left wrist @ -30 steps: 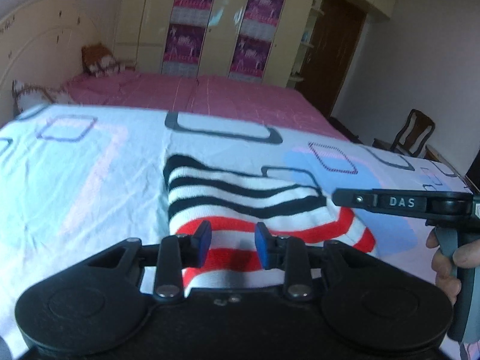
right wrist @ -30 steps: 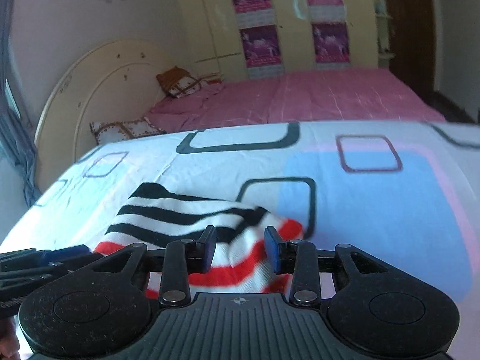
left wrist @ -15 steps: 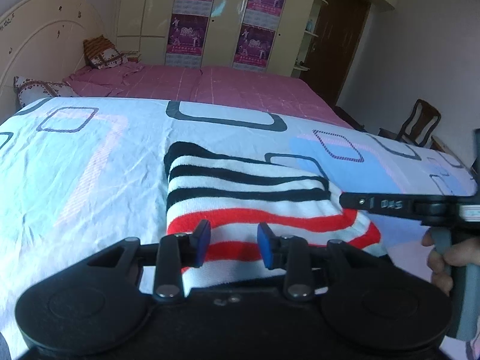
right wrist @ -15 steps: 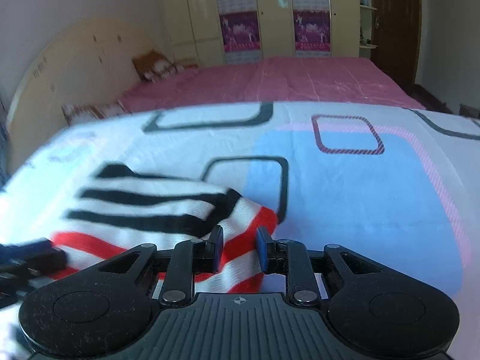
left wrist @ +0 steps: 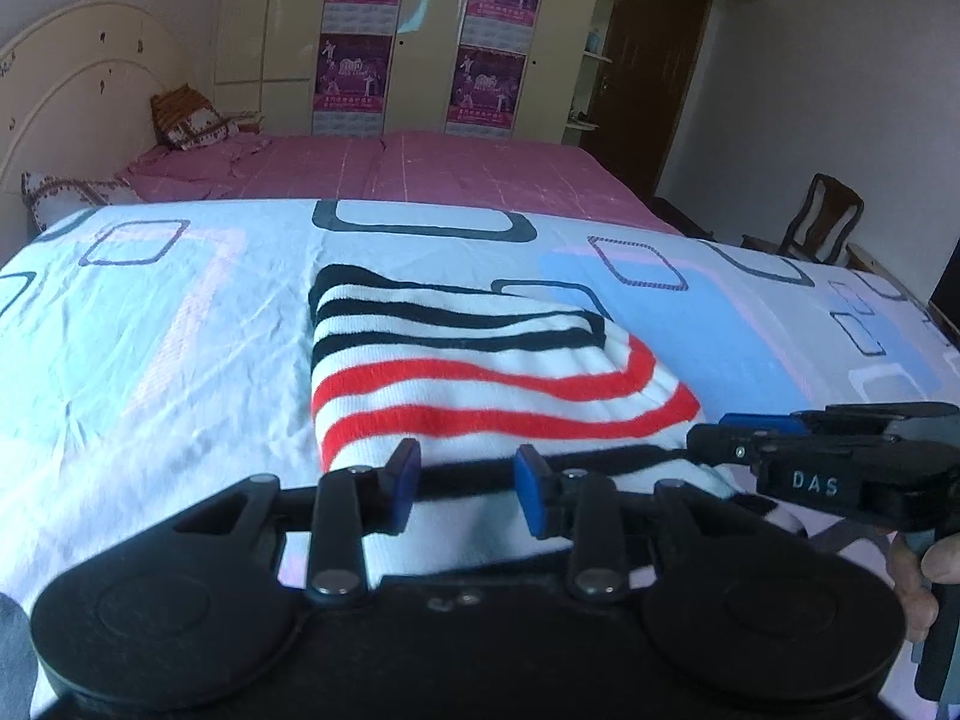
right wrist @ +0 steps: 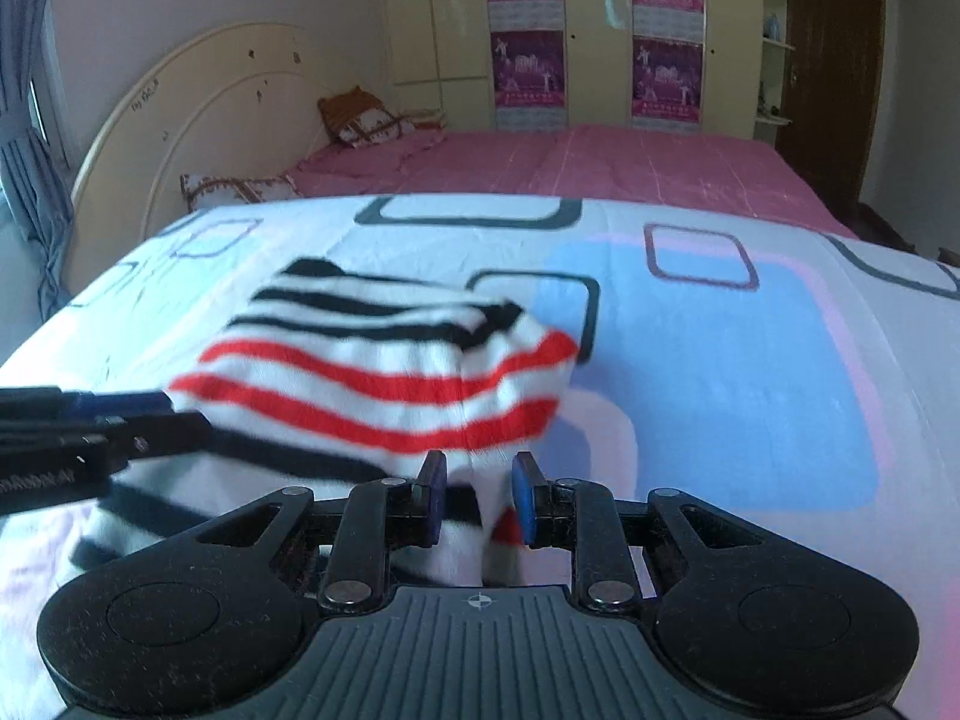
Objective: Fold small clothes
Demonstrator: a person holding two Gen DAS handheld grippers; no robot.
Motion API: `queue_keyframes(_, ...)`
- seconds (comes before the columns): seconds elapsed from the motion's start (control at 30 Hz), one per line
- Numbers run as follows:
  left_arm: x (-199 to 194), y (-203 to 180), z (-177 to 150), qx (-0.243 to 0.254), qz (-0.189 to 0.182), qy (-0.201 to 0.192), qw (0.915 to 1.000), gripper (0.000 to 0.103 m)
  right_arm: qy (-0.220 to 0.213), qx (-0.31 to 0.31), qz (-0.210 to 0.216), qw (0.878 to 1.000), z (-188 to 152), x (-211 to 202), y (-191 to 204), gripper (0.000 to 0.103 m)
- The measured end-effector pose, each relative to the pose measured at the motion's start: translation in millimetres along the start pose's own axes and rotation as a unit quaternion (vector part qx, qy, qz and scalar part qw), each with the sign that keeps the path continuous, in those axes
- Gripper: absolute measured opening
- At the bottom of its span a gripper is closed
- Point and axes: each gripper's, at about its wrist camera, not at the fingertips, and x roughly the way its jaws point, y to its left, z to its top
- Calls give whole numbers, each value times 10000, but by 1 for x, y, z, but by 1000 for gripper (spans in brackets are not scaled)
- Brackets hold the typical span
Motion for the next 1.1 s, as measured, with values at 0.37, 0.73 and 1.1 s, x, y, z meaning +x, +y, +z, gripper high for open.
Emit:
queue_keyframes(0.37, -20, -5, -12, 21, -102, 34, 9999, 35, -20, 279, 62, 9996, -7, -13, -6, 24)
queue_keyframes(0.73, -18, -9, -29, 66, -62, 189, 9998, 39, 222, 98, -183, 9995, -37, -5, 3, 23)
queue_keyframes(1.1, -40, -28, -28, -134, 203, 34, 9997, 87, 7, 609, 167, 9980, -35, -48, -13, 24)
